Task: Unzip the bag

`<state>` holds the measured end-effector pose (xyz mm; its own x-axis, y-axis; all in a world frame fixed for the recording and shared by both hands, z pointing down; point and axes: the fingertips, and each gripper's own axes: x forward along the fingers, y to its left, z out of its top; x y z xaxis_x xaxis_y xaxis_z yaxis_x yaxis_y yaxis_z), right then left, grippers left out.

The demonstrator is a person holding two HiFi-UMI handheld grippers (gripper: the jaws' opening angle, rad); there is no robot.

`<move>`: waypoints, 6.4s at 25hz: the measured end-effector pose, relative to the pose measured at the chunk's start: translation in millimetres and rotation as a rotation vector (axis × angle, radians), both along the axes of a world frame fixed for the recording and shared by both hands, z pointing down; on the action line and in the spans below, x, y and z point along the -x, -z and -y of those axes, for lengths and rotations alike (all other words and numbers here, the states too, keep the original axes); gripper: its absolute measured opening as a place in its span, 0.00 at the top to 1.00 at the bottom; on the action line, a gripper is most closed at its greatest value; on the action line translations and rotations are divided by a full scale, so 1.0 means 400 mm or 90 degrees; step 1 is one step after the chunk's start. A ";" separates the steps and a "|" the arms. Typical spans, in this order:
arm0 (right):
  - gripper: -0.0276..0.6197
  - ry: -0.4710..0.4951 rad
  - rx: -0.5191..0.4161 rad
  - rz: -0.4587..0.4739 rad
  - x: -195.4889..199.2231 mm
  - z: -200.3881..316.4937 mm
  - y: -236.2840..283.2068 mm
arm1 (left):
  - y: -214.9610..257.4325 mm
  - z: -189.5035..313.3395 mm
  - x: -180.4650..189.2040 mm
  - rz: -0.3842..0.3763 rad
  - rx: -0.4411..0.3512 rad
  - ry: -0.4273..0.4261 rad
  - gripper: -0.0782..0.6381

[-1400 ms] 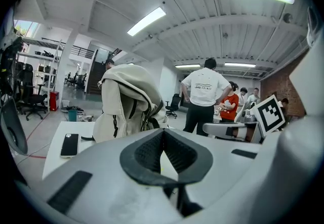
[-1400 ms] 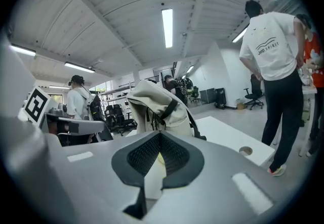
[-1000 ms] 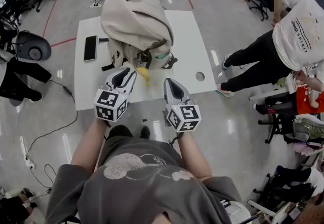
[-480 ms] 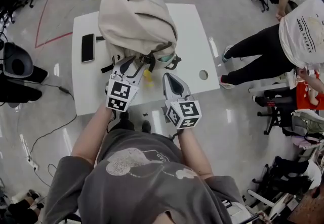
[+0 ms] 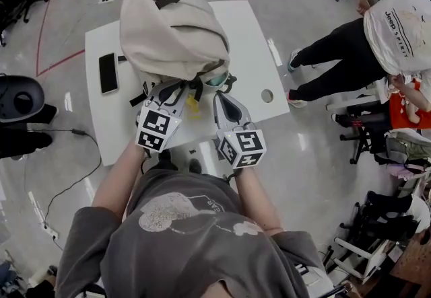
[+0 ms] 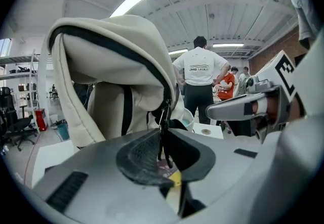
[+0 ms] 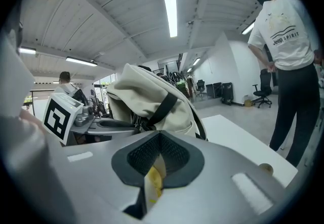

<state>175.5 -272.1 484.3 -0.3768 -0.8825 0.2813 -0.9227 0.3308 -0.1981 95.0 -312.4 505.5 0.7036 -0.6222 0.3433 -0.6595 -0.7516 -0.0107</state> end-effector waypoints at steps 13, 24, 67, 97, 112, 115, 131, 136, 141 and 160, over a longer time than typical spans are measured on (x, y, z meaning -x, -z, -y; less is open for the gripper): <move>0.96 0.041 -0.037 -0.035 0.045 0.024 0.017 | 0.078 -0.059 0.039 -0.063 0.027 -0.021 0.84; 0.77 0.180 -0.162 -0.248 0.160 0.048 0.055 | 0.207 -0.086 0.043 -0.124 0.017 -0.028 0.84; 0.89 0.160 -0.263 -0.362 0.214 0.071 0.091 | 0.374 -0.017 0.208 -0.365 0.135 -0.025 0.84; 0.88 0.159 -0.237 -0.379 0.176 0.089 0.061 | 0.380 0.205 0.573 -0.228 -0.079 0.207 0.88; 0.83 0.161 -0.268 -0.287 0.180 0.052 0.104 | 0.249 0.061 0.450 -0.125 -0.101 0.214 0.70; 0.82 0.153 -0.260 -0.264 0.169 0.025 0.123 | 0.238 0.015 0.408 -0.126 -0.092 0.212 0.69; 0.91 0.152 -0.230 -0.176 0.082 -0.157 0.043 | 0.197 -0.213 0.255 -0.134 -0.043 0.227 0.85; 0.91 0.125 -0.200 -0.200 0.096 -0.214 0.009 | 0.171 -0.244 0.248 -0.161 -0.025 0.191 0.88; 0.91 0.079 -0.181 -0.219 0.179 -0.299 0.005 | 0.169 -0.338 0.319 -0.180 -0.005 0.133 0.88; 0.97 0.089 -0.144 -0.349 0.694 -0.727 -0.035 | 0.095 -0.732 0.786 -0.213 0.058 0.077 0.88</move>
<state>-102.1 18.9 498.5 -0.3463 -0.8957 0.2789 -0.8152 0.4344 0.3831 -219.4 -19.5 467.4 0.7096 -0.6851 0.1644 -0.6993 -0.6563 0.2833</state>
